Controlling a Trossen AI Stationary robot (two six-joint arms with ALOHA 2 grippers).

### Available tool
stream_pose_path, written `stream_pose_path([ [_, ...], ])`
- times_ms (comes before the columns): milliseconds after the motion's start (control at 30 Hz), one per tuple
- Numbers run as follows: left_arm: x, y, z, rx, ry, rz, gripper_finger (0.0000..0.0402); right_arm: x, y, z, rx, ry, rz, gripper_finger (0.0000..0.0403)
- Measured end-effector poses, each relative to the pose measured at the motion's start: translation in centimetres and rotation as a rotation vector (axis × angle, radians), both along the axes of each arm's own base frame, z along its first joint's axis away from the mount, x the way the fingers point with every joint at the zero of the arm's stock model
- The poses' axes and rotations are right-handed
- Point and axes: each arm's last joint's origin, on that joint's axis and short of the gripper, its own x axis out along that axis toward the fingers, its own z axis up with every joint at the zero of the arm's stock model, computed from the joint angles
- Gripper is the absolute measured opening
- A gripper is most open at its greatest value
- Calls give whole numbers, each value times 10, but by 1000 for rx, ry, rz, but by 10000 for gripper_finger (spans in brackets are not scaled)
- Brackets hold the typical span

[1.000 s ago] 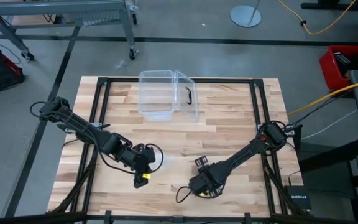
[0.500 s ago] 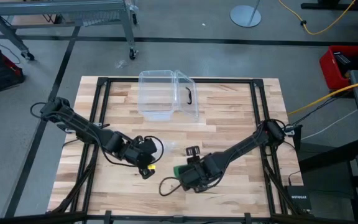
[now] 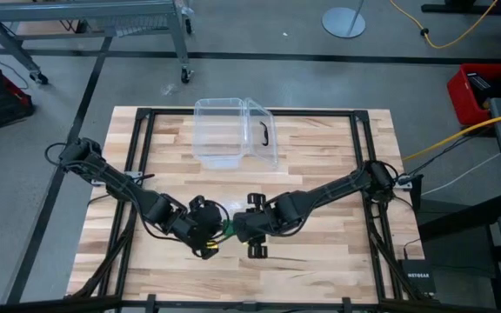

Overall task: Roll bandage
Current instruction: Put the green bandage into the transparent zip bag

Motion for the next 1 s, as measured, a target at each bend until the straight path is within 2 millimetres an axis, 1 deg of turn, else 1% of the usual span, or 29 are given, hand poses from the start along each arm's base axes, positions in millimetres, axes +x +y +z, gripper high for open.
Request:
stream_pose_path([
  [133, 0, -1, 0, 5, -5, 1, 0, -1, 0, -1, 9, 18, -22, 133],
  [367, 0, 0, 1, 30, -30, 28, 0, -4, 1, -2, 73, 61, -39, 133],
  [667, 0, -3, 2, 24, -45, 23, 0, -9, 1, -23, 103, 141, -68, 132],
  [767, 0, -4, 2, 28, -48, 18, 0, -8, 1, -23, 104, 132, -63, 132],
  [867, 0, -3, 2, 35, -47, 21, 0, -6, 2, -22, 93, 106, -16, 132],
  [1000, -2, -2, 1, 55, -32, 28, 0, -5, 5, -15, 76, 73, 48, 132],
])
